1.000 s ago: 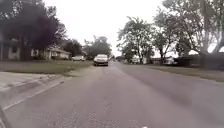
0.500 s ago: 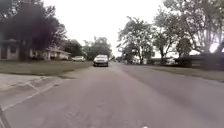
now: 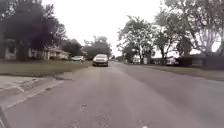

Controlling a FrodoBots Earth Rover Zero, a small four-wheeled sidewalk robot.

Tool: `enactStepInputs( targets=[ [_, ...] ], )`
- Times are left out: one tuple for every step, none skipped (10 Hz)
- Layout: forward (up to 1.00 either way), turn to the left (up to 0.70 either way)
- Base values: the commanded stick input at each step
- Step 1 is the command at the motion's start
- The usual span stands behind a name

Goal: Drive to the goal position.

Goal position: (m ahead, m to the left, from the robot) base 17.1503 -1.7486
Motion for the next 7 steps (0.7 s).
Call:
enactStepInputs(
  targets=[
    [0.70,0.00],
    [0.70,0.00],
    [0.70,0.17],
    [0.70,0.35],
    [0.70,0.29],
    [0.70,0.00],
    [0.70,0.00]
  ],
)
